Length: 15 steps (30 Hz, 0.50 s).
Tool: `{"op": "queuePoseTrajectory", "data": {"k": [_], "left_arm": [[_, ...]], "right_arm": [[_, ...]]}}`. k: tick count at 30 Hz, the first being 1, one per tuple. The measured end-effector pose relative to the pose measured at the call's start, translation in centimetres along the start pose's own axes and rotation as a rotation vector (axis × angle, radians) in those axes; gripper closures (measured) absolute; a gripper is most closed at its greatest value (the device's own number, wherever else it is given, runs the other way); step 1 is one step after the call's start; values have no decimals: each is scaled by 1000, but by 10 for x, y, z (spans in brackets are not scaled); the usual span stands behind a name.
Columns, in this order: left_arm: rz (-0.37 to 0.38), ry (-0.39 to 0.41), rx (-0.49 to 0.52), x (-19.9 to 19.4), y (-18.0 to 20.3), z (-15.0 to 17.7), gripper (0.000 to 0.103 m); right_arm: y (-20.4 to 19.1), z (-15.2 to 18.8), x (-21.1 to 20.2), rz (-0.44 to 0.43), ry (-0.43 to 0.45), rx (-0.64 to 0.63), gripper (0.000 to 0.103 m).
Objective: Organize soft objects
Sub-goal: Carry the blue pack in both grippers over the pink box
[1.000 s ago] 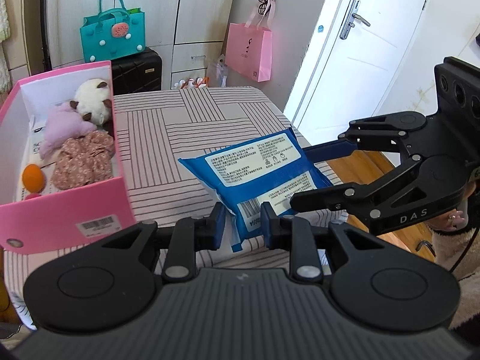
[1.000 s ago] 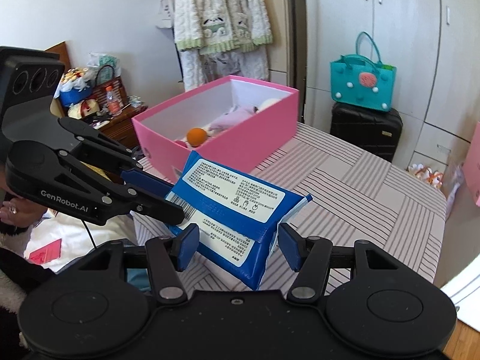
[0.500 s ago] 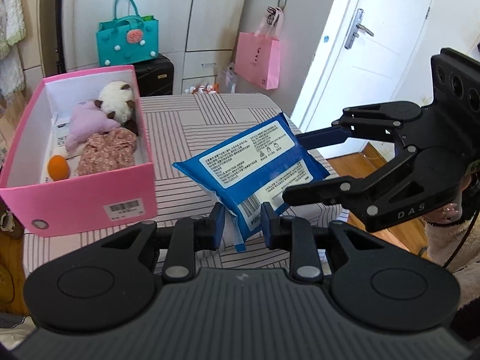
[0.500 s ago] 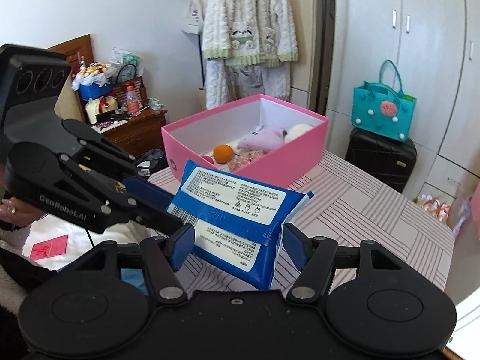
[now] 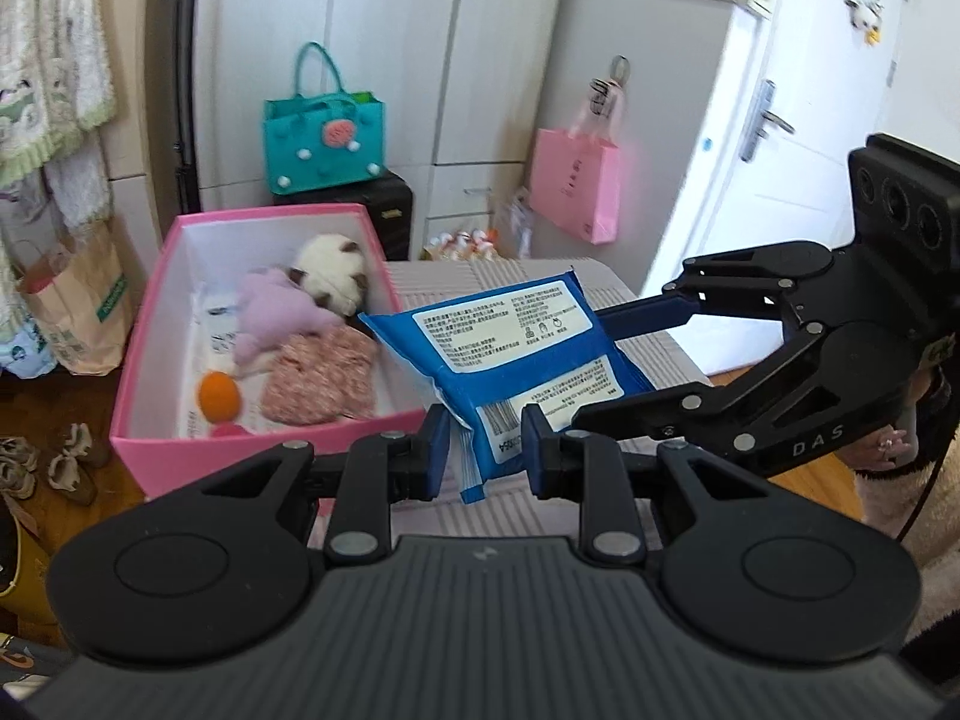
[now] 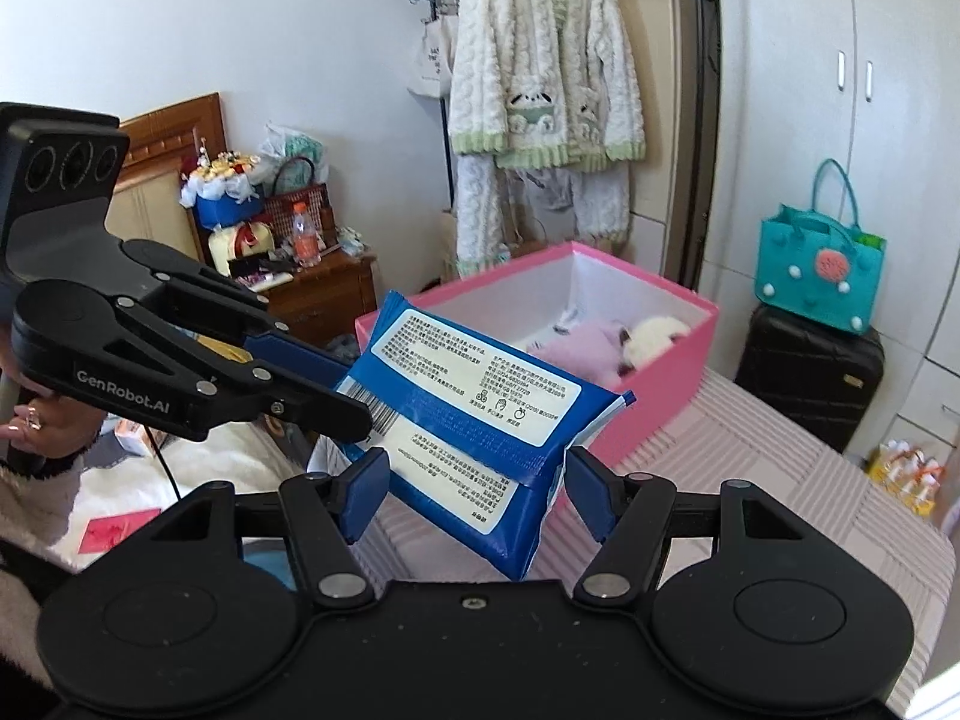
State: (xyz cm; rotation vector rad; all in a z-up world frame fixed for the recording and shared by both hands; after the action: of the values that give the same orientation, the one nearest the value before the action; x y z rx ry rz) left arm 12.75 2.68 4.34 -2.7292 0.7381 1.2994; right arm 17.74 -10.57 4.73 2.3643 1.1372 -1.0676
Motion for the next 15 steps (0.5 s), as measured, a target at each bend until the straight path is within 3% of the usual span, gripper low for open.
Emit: {"op": "queuePoseTrajectory", "data": {"k": [4, 11, 15], "left_arm": [[-25, 19, -42, -2, -23, -9, 79], [-93, 64, -140, 4, -76, -31, 79], [-119, 61, -173, 21, -101, -43, 79]], "right_arm": [[4, -20, 14, -6, 20, -21, 41], [27, -56, 45, -44, 24, -13, 75], [42, -71, 72, -39, 10, 17, 78]]}}
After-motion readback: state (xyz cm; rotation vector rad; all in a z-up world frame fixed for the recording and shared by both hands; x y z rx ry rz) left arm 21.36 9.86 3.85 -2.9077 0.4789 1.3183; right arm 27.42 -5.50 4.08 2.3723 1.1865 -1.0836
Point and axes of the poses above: each gripper's, at about its wrist camera, not at the fingertips, and x roughly the way its jaws point, y to its right, z to its underside, the point moved 6 cm from there along x, roughly the way its jaws point, and after that the axes turned 12 degrees about -y, right-handed, at the moved point
